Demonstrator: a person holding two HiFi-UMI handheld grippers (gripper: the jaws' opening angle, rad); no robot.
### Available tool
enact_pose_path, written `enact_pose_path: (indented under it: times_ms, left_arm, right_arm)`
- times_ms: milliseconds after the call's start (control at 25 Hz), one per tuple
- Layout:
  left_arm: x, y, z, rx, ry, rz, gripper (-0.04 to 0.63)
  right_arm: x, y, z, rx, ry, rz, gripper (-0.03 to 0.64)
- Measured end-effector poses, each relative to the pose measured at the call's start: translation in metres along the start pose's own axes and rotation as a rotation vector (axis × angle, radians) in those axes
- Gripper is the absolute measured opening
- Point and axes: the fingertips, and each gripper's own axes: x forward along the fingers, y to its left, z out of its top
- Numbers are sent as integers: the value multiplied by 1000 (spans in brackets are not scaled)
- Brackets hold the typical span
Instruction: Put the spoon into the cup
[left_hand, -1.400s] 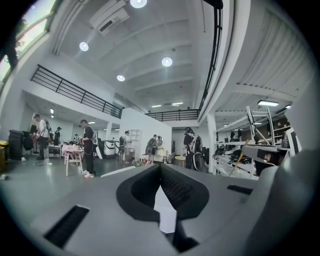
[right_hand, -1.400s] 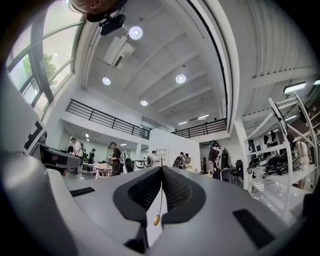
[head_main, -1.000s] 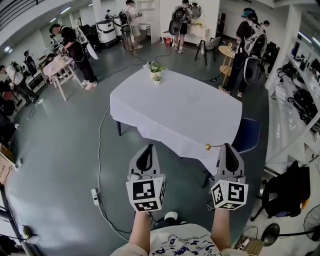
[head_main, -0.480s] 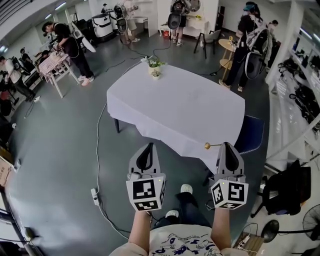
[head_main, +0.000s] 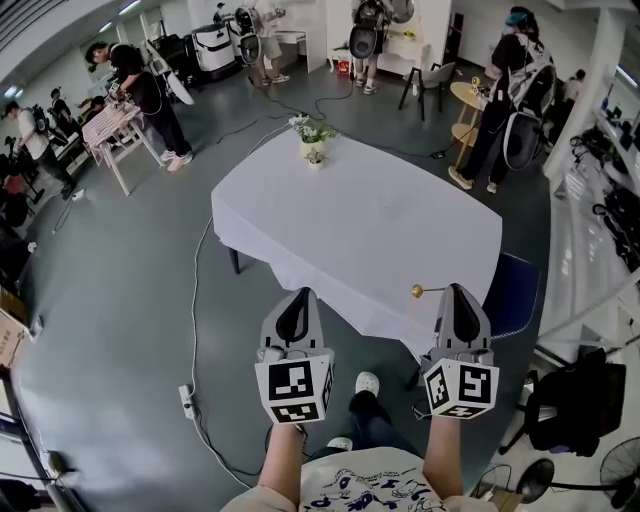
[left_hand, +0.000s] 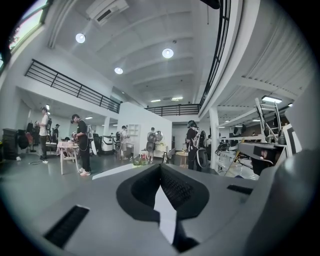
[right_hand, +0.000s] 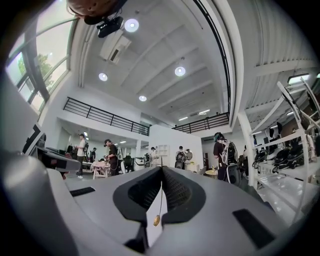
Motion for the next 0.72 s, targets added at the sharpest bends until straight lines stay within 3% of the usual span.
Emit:
enact_pose_path:
  times_ms: [720]
  left_arm:
    - [228,2,33,-5,-14,98,14]
  right_arm:
    - [240,-80,-14,-16,-21,113,18]
